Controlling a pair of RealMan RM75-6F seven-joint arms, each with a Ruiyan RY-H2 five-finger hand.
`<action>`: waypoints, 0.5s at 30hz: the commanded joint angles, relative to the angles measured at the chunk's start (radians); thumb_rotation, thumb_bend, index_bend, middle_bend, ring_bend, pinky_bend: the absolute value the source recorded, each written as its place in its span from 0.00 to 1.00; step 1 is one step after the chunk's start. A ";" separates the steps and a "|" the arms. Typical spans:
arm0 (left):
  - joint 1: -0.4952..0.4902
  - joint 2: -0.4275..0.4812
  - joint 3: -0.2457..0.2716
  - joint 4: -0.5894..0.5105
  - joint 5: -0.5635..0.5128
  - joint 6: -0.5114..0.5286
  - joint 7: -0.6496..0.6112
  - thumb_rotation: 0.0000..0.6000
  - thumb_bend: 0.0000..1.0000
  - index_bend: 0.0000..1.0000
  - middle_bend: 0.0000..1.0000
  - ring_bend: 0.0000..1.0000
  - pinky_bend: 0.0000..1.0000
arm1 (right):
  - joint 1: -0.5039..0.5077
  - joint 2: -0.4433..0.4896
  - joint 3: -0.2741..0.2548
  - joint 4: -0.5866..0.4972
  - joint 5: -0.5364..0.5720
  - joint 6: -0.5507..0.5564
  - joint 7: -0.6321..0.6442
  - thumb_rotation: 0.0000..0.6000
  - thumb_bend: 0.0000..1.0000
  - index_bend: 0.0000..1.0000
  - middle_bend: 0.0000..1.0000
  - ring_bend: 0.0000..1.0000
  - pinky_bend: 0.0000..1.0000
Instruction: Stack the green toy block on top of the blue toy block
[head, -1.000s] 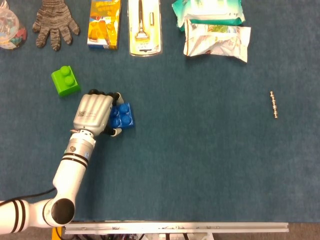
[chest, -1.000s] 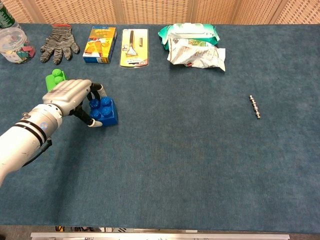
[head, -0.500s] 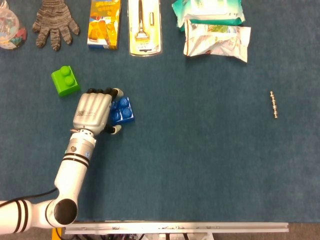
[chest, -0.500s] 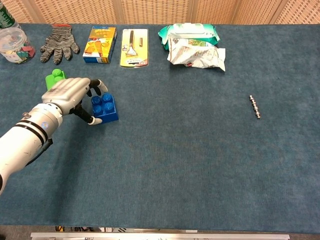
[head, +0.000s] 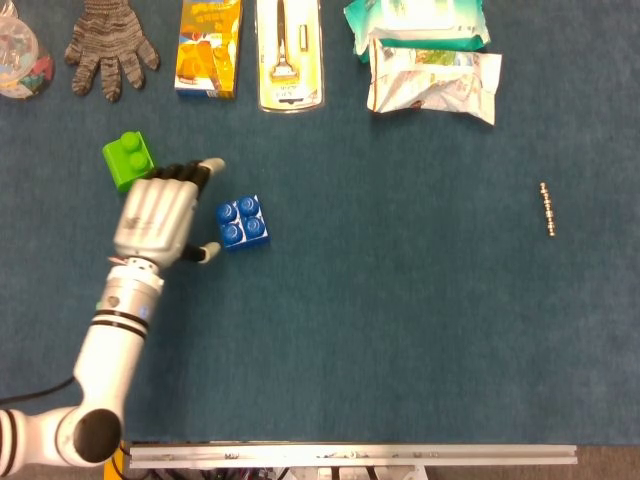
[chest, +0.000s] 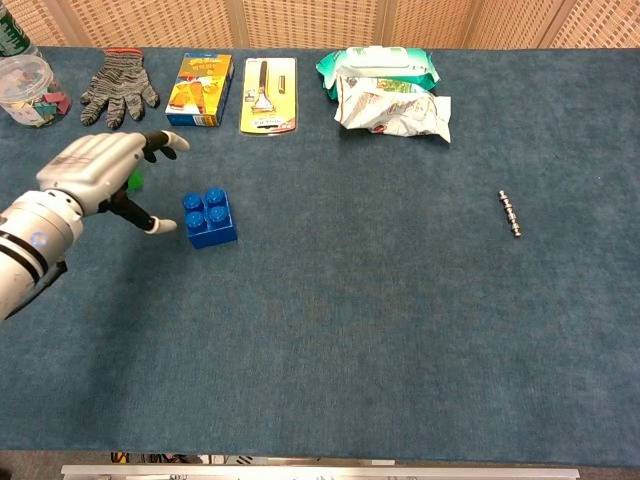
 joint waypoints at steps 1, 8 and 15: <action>0.014 0.052 -0.010 -0.016 0.026 0.011 -0.039 1.00 0.13 0.18 0.23 0.23 0.24 | 0.002 -0.002 0.000 0.001 0.000 -0.003 0.000 1.00 0.34 0.48 0.50 0.38 0.41; 0.011 0.108 -0.041 0.036 0.009 -0.029 -0.104 1.00 0.13 0.19 0.23 0.23 0.24 | 0.006 0.001 0.001 -0.008 -0.005 -0.005 -0.009 1.00 0.34 0.48 0.50 0.38 0.41; -0.016 0.101 -0.062 0.129 -0.053 -0.095 -0.122 1.00 0.13 0.18 0.21 0.21 0.24 | 0.005 0.002 0.000 -0.015 -0.006 -0.005 -0.016 1.00 0.34 0.48 0.50 0.38 0.41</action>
